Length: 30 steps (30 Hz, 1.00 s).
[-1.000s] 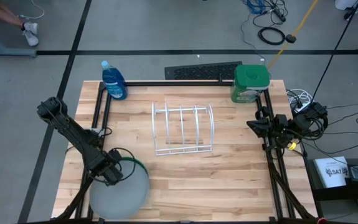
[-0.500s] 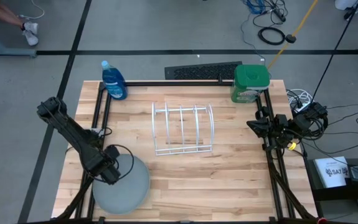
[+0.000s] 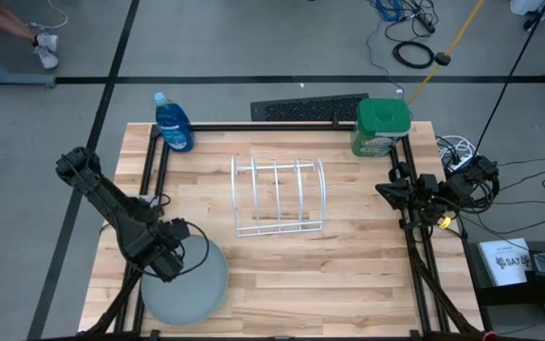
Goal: Sort dishes
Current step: Put the gray plate into the dish rack
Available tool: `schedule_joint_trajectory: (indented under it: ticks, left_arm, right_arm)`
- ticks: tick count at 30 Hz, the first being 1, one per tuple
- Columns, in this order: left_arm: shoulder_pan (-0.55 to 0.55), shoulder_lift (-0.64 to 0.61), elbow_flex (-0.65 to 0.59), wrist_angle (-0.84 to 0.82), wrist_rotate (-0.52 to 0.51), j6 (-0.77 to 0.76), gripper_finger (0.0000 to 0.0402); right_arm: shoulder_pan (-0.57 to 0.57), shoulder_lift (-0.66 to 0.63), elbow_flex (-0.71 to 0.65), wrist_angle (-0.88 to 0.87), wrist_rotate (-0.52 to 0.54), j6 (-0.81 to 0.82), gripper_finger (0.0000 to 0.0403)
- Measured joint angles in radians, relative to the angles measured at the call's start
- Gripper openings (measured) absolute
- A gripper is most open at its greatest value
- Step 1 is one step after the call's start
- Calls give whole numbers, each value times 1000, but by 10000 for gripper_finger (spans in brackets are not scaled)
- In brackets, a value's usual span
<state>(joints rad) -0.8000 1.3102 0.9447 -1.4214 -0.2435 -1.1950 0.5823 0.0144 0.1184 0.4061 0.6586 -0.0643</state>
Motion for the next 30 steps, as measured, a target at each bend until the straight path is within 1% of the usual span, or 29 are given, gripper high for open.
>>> schedule_joint_trajectory:
  ticks: [3,6,8,10,17,20,25,30]
  left_arm:
    - [1,0,0,29,-74,86,122]
    - [5,0,0,121,-137,223,163]
    - [22,0,0,193,-143,316,182]
    - [46,0,0,250,-143,388,192]
    - [150,0,0,314,-139,580,197]
    - [194,0,0,378,-97,687,197]
    - [259,0,-1,465,-64,890,196]
    - [326,0,-1,474,42,979,196]
  right_arm:
    - [0,0,0,0,0,0,11]
    - [0,0,0,0,0,0,11]
    - [0,0,0,0,0,0,11]
    - [0,0,0,0,0,0,11]
    - [0,0,0,0,0,0,11]
    - [0,0,0,0,0,-2,11]
    - [0,0,0,0,0,-4,11]
    - [0,0,0,0,0,-9,11]
